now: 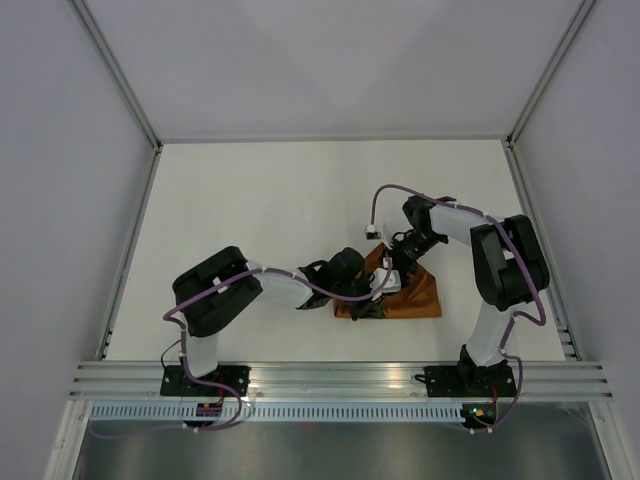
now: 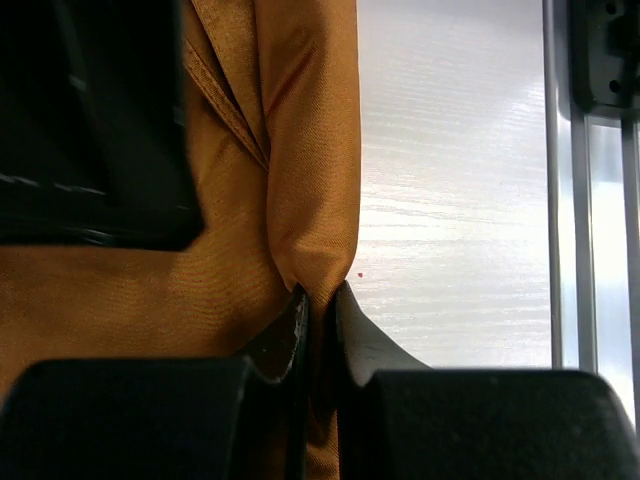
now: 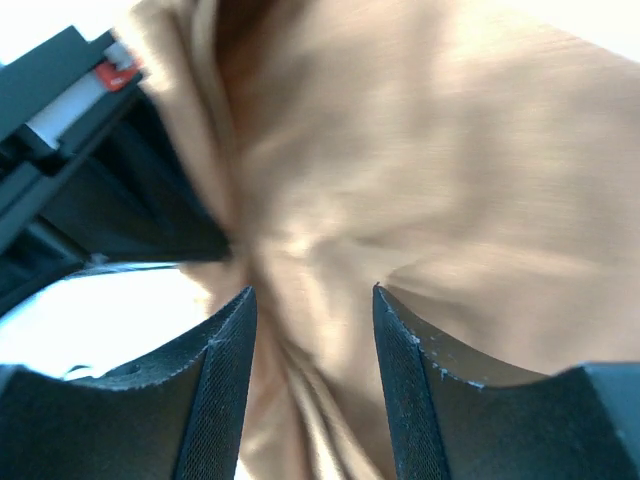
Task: Fold the napkin, place the utensils inside, and roll it up
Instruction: Roll the napkin at the center of the board.
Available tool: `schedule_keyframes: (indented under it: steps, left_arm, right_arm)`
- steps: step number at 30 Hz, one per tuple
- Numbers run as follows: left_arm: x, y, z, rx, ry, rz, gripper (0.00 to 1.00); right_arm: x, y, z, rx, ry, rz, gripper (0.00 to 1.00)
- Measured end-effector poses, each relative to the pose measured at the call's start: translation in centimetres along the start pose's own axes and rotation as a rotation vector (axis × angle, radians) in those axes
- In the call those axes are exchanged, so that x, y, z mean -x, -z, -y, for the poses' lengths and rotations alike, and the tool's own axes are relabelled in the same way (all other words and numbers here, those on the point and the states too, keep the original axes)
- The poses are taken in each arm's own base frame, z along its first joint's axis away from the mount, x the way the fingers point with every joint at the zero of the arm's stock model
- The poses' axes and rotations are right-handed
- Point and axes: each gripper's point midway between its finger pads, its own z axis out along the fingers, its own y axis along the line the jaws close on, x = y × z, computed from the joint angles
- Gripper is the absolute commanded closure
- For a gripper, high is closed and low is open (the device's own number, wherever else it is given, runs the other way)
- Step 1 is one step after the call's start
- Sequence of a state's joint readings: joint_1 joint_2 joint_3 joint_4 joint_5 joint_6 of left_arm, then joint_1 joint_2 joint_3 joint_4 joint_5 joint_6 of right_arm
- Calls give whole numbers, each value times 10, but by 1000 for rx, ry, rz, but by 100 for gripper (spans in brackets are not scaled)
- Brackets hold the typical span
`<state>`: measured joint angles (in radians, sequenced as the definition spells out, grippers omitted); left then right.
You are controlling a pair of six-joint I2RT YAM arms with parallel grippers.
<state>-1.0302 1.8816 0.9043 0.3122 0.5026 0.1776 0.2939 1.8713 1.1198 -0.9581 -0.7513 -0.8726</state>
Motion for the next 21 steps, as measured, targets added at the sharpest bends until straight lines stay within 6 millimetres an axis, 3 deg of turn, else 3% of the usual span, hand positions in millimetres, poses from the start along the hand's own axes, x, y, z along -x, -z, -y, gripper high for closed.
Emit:
schedule_keyframes:
  steps: [5, 11, 18, 21]
  left_arm:
    - [0, -1, -3, -62, 79, -4, 98]
    - [2, -3, -9, -131, 190, -11, 98]
    - [0, 0, -16, -191, 313, -43, 98]
    - [0, 0, -20, -218, 374, -66, 98]
  right_arm:
    - [15, 26, 32, -133, 8, 89, 43]
    - [23, 60, 53, -249, -30, 189, 43]
    - [27, 123, 62, -374, -43, 343, 43]
    - [28, 146, 55, -446, -10, 389, 40]
